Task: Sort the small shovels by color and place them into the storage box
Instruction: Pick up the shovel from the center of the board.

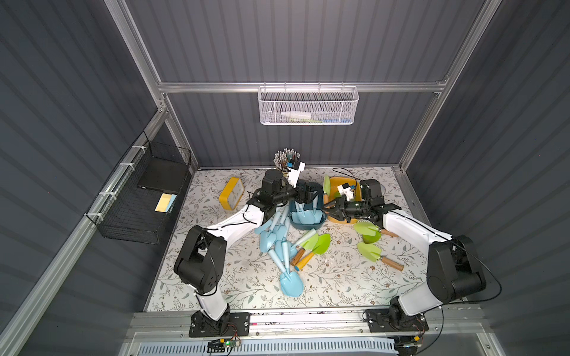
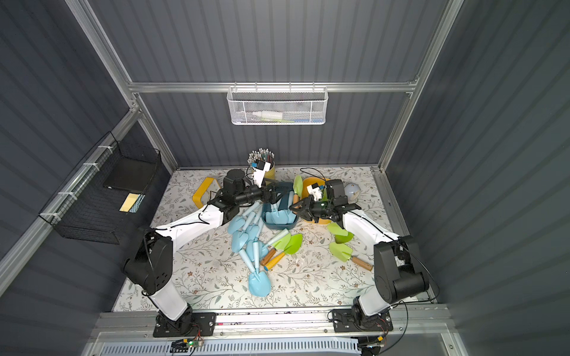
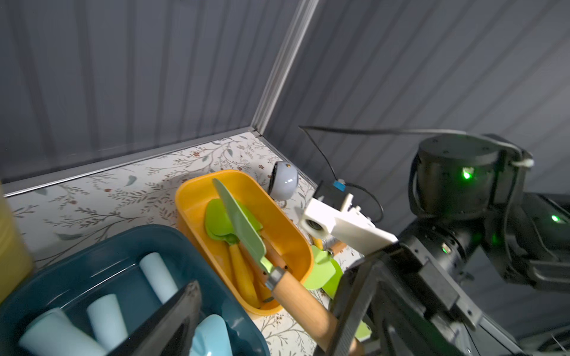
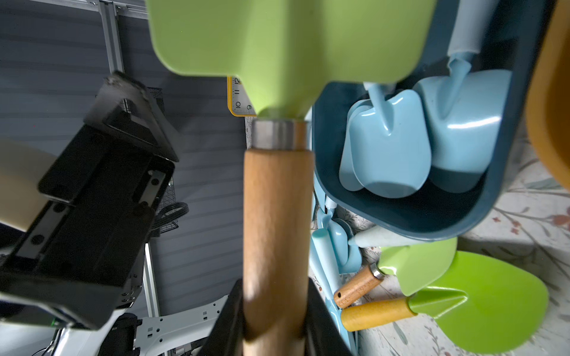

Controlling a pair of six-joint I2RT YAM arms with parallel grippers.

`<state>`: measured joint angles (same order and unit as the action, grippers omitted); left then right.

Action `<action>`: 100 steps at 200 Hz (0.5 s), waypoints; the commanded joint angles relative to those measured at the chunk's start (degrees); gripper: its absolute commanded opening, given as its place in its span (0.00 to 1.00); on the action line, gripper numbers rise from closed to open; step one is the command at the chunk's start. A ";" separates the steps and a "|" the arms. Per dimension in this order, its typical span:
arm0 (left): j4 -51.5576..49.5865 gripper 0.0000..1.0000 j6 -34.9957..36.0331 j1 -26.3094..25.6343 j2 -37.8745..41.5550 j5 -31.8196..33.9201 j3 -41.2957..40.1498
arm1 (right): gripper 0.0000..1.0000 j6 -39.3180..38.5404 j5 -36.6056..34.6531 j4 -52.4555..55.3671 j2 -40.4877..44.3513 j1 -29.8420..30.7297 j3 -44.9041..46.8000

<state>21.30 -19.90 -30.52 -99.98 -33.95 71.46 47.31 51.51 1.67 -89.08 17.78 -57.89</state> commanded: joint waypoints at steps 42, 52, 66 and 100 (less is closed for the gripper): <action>0.40 0.88 1.18 -0.59 -4.70 -10.98 1.78 | 0.09 -1.51 2.72 -2.07 -0.88 0.15 -5.60; 0.87 0.88 1.00 -0.59 -5.18 -11.39 2.20 | 0.09 -1.67 2.81 -2.02 -1.03 0.15 -5.73; 1.58 0.87 0.66 -0.59 -5.70 -12.31 2.83 | 0.09 -1.87 3.04 -1.77 -1.10 0.28 -5.83; 3.47 0.82 -0.45 -0.59 -7.29 -14.58 4.43 | 0.09 -2.87 2.81 -1.60 -1.10 1.58 -5.79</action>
<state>22.68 -19.84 -30.74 -105.32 -45.06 73.30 46.57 52.95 1.32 -89.78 18.22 -61.84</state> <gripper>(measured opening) 0.844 0.249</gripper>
